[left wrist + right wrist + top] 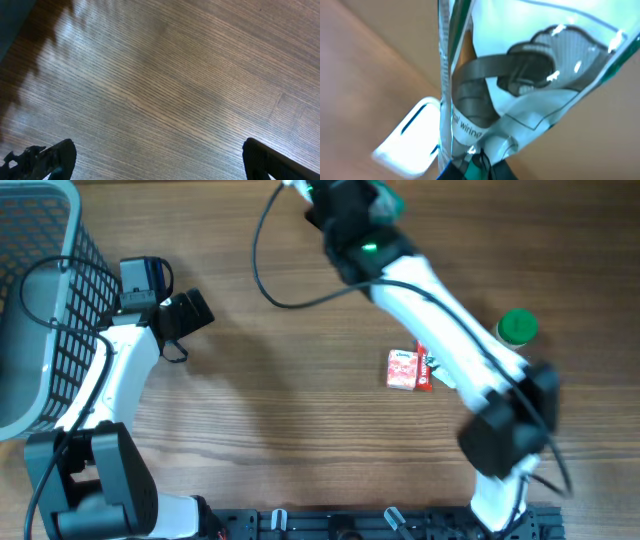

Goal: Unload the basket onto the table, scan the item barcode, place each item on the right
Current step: 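Lower the gloves pack to table centre and release it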

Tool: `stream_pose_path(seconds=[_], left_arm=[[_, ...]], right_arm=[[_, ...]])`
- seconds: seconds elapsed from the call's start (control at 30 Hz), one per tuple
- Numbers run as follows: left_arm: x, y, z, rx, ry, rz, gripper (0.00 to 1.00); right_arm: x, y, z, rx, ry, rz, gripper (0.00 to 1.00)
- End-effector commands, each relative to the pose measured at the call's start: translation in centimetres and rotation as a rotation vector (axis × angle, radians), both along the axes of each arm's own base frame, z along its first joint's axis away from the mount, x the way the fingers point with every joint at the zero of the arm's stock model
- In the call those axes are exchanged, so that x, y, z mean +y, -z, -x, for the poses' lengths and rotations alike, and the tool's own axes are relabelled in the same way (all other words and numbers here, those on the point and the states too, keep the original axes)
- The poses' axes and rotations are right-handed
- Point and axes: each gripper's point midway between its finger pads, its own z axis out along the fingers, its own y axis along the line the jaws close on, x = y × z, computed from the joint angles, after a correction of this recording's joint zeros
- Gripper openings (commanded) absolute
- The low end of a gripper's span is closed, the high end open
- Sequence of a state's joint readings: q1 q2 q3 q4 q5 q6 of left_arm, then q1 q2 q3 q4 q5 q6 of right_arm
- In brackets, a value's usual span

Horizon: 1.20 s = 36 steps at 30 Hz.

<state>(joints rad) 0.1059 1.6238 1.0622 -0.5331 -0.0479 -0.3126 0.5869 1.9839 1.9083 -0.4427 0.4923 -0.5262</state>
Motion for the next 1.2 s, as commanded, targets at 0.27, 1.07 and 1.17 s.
stream_pose_path(seconds=[0.27, 1.07, 1.17], left_arm=[[0.3, -0.6, -0.3, -0.018, -0.012, -0.007, 1.00], [0.3, -0.6, -0.3, -0.018, -0.012, -0.007, 1.00], [0.3, -0.6, -0.3, -0.018, -0.012, -0.007, 1.00]], right_arm=[[2.0, 12.0, 16.3, 0.989, 0.021, -0.461, 0.05], [1.7, 16.2, 15.7, 0.973, 0.082, -0.491, 1.00], [2.6, 15.5, 14.3, 0.914, 0.048, -0.526, 1.00]])
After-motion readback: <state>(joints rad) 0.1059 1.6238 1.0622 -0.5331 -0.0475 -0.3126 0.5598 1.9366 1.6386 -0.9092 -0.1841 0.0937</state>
